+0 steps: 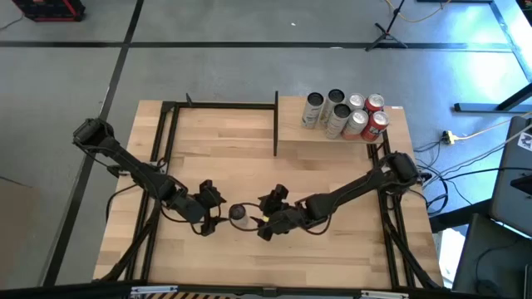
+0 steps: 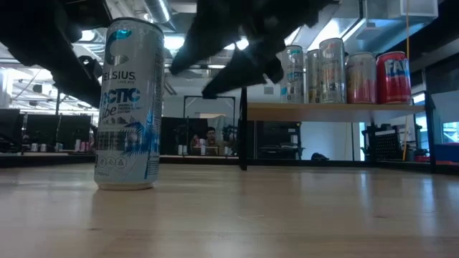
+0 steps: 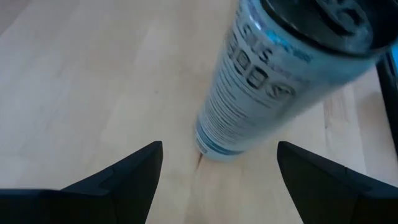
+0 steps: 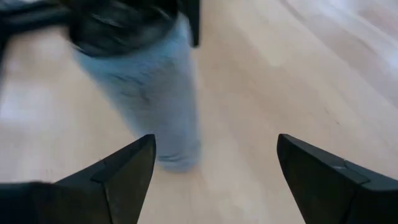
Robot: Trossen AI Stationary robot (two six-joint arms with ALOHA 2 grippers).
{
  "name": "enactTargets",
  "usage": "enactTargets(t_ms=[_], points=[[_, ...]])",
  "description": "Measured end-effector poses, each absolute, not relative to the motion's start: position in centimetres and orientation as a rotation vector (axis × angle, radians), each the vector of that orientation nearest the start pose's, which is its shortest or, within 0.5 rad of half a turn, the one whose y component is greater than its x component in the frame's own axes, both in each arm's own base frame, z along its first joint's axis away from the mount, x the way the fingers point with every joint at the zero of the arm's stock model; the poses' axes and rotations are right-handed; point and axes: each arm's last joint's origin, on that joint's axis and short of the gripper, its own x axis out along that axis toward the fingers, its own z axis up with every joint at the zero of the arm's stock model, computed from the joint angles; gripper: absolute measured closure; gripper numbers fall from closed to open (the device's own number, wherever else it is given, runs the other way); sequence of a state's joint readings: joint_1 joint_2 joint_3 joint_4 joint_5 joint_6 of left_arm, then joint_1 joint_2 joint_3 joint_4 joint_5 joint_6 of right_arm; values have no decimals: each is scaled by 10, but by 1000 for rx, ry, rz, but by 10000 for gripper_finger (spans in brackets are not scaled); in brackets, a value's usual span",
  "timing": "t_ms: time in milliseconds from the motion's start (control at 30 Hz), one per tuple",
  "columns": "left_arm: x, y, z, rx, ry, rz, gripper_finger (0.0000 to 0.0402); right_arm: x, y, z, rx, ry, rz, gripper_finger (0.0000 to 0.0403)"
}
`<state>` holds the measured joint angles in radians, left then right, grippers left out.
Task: Place canned beverage on shelf
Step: Put the white blue soda can on the shelf aligned with the other white blue soda can
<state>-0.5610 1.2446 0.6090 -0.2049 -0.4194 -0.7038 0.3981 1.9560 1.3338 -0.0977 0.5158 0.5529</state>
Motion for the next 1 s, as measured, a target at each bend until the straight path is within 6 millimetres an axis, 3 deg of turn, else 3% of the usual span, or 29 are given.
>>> enactTargets(t_ms=[133, 300, 400, 600, 667, 833, 1000], points=[[200, -114, 185, -281, 779, 87, 89, 395, 166, 201, 270, 552, -172, 78], [199, -115, 185, -291, 803, 60, 89, 399, 183, 178, 253, 516, -181, 78], [199, -115, 185, -292, 804, 59, 89, 404, 183, 170, 266, 485, -195, 78], [199, -116, 184, -294, 809, 54, 89, 407, 185, 178, 261, 489, -184, 78], [199, -116, 184, -295, 810, 52, 89, 407, 185, 194, 257, 496, -186, 78], [198, -118, 184, -320, 849, -8, 89, 414, 173, 256, 253, 536, -186, 78], [193, -126, 183, -353, 903, -90, 89, 432, 162, 296, 259, 554, -140, 78]])
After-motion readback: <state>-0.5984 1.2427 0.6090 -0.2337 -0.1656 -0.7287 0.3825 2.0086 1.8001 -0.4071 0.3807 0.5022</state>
